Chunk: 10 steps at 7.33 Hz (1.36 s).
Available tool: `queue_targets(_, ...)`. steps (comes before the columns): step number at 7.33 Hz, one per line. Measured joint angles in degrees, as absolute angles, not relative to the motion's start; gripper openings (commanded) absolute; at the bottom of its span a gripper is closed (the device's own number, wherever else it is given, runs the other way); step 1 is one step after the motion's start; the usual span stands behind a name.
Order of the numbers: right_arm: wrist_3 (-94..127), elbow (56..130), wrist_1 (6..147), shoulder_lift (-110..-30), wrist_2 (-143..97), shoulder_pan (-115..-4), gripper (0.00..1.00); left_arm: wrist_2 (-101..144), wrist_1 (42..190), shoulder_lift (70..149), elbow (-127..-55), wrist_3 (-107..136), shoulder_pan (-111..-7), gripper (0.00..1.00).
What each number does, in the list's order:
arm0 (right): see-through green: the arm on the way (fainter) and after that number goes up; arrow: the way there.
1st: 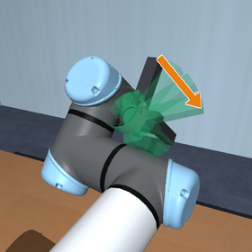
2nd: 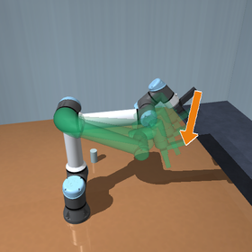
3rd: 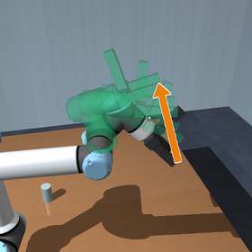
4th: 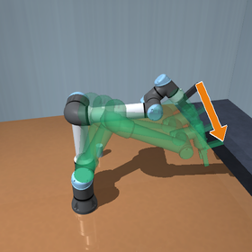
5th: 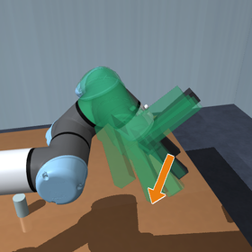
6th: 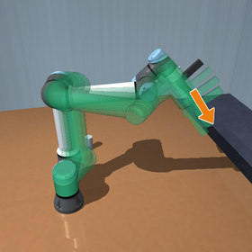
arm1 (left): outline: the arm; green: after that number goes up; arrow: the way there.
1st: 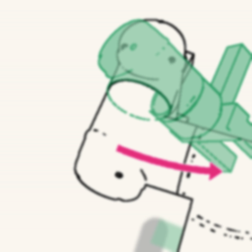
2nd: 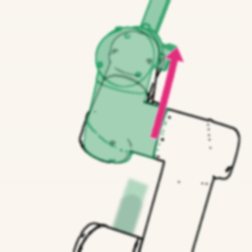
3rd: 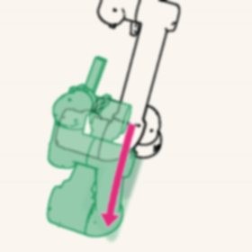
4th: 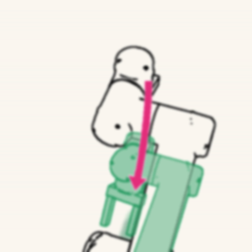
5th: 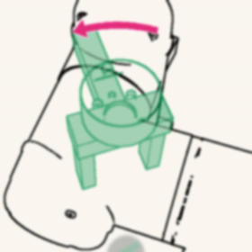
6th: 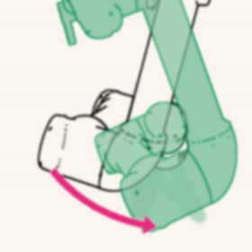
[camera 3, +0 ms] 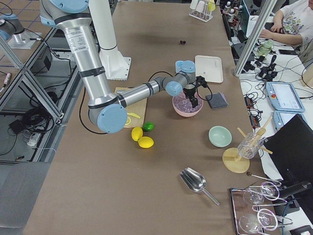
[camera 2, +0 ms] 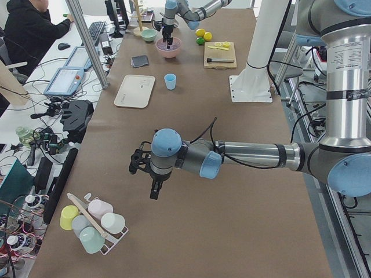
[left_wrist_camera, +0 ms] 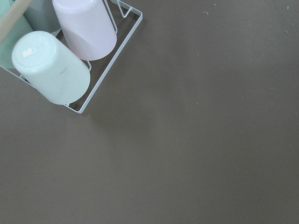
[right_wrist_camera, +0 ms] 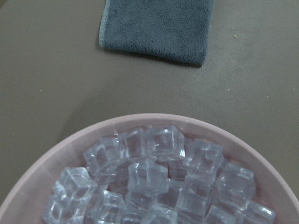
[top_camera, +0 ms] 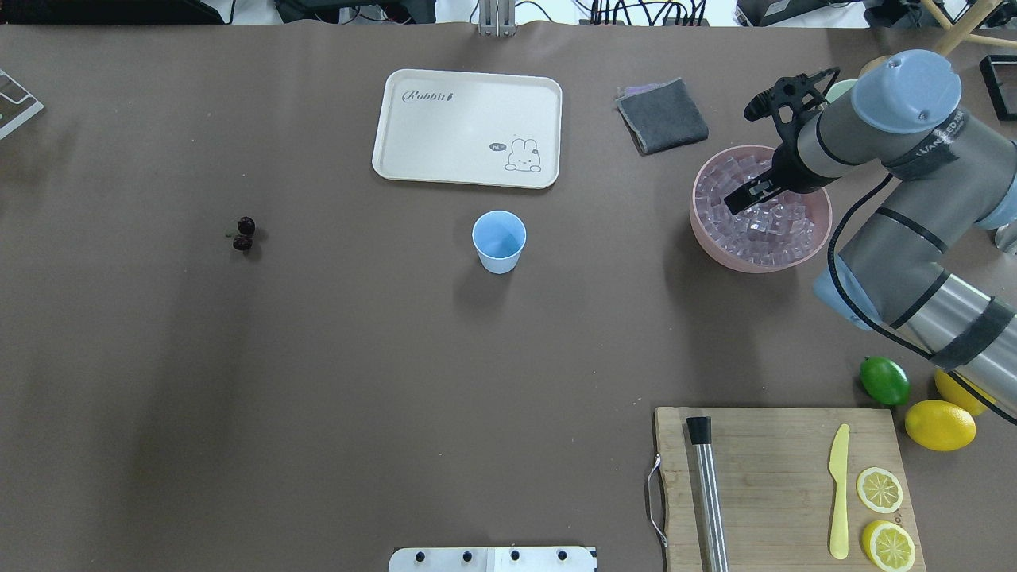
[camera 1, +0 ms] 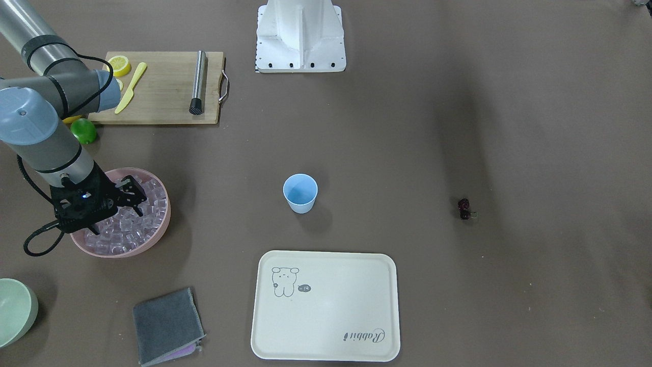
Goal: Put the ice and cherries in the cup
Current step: 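Reach the right gripper into the pink bowl and grasp an ice cube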
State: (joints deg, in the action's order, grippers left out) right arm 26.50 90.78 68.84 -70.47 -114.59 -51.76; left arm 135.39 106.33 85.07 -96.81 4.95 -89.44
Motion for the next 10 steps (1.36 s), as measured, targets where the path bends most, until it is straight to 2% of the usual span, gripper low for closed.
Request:
queue_targets(1,26.97,91.27,68.88,-70.53,-114.01,-51.46,0.87,135.34,106.31,85.66,-96.51,5.07,-89.04,0.98)
queue_targets(5,27.33,90.75,69.04,-70.29,-110.86,-49.58,0.87,135.56,106.35,86.11,-95.98,5.08,-88.77,0.98)
queue_targets(6,27.33,90.58,69.14,-70.10,-109.14,-48.80,0.83,135.57,106.33,86.08,-95.95,5.04,-88.74,0.98)
queue_targets(8,27.28,90.63,69.23,-70.11,-108.00,-48.31,0.50,135.54,106.47,86.09,-95.56,4.99,-88.59,0.98)
queue_targets(9,27.26,90.66,69.24,-70.23,-107.89,-48.30,0.47,135.51,107.62,86.16,-94.63,4.98,-88.33,0.98)
queue_targets(10,27.25,90.63,69.23,-70.28,-107.85,-48.27,0.37,135.47,109.81,86.20,-93.18,5.03,-87.98,0.98)
